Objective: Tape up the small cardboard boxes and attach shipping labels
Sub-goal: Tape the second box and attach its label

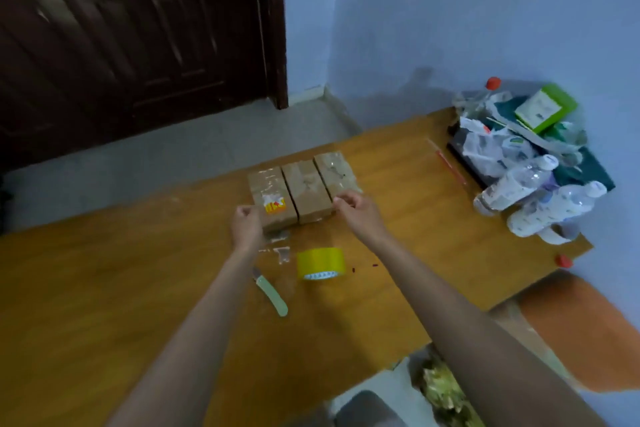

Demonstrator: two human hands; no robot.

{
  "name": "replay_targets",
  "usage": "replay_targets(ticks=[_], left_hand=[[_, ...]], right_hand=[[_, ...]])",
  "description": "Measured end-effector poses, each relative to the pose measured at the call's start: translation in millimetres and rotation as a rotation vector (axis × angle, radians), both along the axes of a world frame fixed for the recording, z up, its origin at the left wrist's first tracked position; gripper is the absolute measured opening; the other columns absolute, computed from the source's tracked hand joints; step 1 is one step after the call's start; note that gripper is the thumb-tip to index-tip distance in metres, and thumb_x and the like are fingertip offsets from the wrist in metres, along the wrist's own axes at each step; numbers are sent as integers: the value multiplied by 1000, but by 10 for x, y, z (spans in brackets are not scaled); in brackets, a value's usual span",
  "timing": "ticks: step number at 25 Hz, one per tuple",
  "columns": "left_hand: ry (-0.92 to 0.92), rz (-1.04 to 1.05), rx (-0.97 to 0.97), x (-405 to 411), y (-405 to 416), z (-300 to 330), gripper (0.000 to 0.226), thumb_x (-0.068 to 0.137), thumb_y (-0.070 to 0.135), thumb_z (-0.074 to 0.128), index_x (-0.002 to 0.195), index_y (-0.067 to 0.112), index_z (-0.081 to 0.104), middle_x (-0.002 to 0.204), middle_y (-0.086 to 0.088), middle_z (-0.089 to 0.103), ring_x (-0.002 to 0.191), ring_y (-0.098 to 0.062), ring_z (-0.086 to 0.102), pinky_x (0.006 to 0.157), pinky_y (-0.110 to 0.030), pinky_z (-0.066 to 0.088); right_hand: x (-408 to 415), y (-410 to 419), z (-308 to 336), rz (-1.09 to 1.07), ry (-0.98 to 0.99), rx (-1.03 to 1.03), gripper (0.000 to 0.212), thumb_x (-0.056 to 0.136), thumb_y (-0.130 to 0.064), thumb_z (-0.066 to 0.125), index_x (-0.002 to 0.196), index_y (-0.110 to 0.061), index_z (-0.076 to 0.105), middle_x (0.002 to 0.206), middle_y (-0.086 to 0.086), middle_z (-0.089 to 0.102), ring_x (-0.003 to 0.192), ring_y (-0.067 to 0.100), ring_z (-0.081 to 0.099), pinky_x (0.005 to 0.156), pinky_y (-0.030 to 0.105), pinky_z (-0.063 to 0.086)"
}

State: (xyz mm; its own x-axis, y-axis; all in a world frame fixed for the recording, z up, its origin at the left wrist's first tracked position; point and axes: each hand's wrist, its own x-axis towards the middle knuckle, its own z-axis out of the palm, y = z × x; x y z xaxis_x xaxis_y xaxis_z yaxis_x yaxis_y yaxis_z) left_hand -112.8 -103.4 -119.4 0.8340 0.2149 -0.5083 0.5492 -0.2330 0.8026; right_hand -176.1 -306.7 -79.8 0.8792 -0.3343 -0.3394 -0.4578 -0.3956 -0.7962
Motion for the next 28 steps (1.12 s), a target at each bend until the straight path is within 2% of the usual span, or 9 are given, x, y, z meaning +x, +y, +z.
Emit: replay_targets(ticks=[5,9,12,14,15,17,21,23,28], left_hand=[[97,52,63,229,42,-299,18,101,22,44,113,13,54,119,-15,62,99,-29,57,78,-35,41],[156,50,121,318,-36,-433,46,102,30,46,141,6,45,143,-13,48,128,-32,47,105,-41,40],[201,-3,153,378,-104,-501,51,101,30,46,145,5,42,150,-14,42,137,-31,40,111,-41,35],[214,-14,134,429,-170,-514,41,100,25,45,133,3,55,137,-15,53,129,-31,47,102,-38,40],[207,-9,116,448,-204,-509,31,100,23,46,118,3,62,119,-14,60,116,-30,52,91,-36,43],[176,40,91,470,-244,-487,16,99,20,49,102,9,61,95,-6,57,95,-24,51,74,-32,40],[83,188,61,393,-99,-322,18,94,22,60,99,11,47,83,0,52,70,-15,48,59,-29,37],[35,262,-12,282,85,-218,23,93,21,64,89,13,43,81,-2,49,70,-17,46,59,-31,38],[29,375,-187,-248,747,-104,23,94,19,64,83,16,44,87,-5,53,77,-18,52,64,-35,43]], right_hand=[[698,324,-256,256,52,-76,29,95,-26,55,120,-12,62,113,3,65,103,18,60,84,29,48],[980,492,-433,410,103,-147,42,93,-26,55,132,-12,53,128,7,60,112,21,58,90,26,45],[1062,499,-494,491,128,-202,45,93,-28,55,135,-12,49,130,10,55,111,25,57,95,37,48],[1099,491,-481,495,128,-221,47,93,-27,55,137,-13,48,131,10,53,110,25,57,93,36,48],[1110,490,-467,504,126,-239,48,93,-28,54,138,-14,47,132,10,52,112,25,57,94,36,48],[1120,484,-432,520,123,-243,48,93,-29,54,138,-14,47,133,9,51,114,25,56,95,37,48],[1061,526,-332,478,39,-107,40,91,-30,57,130,-19,54,129,0,57,108,15,59,89,29,49],[999,638,-244,467,-15,-52,37,90,-29,59,126,-21,57,125,-5,60,104,11,60,83,23,45],[709,713,-138,591,-22,21,32,93,-28,59,123,-19,58,120,-2,61,100,10,58,91,35,52]])
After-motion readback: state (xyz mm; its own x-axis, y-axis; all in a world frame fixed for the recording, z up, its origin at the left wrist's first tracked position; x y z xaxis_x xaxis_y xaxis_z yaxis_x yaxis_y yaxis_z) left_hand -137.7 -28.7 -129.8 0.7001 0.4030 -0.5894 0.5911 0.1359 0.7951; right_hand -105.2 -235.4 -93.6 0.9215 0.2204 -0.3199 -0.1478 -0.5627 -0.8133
